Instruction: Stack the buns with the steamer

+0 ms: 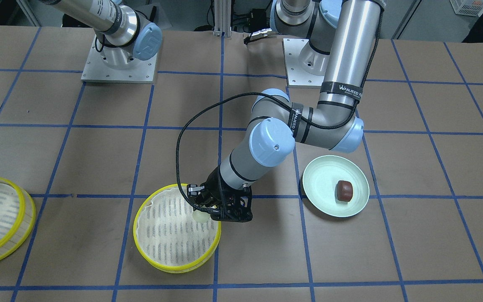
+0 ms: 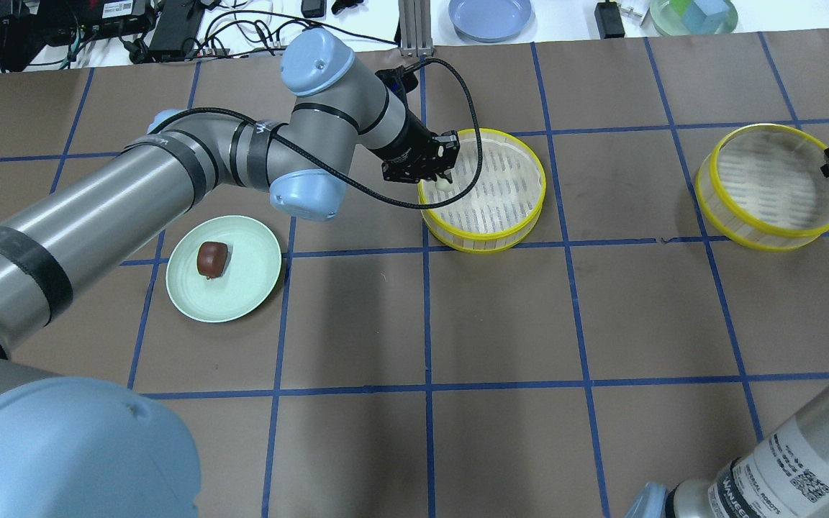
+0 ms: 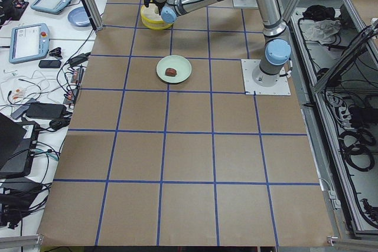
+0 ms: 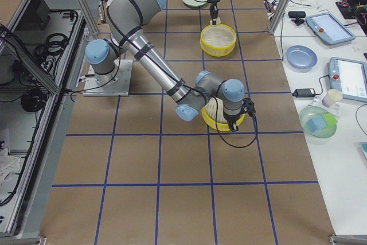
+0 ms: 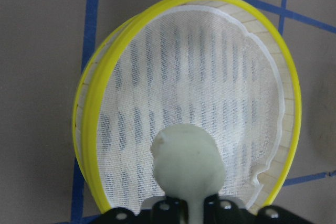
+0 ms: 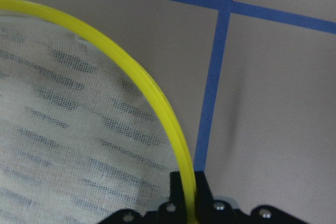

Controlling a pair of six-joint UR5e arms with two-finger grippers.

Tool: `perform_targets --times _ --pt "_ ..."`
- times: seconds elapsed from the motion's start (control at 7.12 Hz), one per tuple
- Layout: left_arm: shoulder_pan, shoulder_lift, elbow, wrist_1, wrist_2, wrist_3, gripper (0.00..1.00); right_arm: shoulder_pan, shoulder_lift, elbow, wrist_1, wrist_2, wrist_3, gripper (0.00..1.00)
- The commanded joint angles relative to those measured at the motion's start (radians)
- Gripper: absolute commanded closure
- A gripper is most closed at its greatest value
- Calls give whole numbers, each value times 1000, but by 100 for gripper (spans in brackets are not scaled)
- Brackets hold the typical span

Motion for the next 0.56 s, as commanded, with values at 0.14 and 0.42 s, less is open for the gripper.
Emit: perform_targets --times 0.14,0.42 --pt "-2 -19 4 5 -7 -46 0 39 -143 12 189 2 211 100" --pt "-1 -19 9 1 -5 -37 0 103 -172 14 187 -7 297 100"
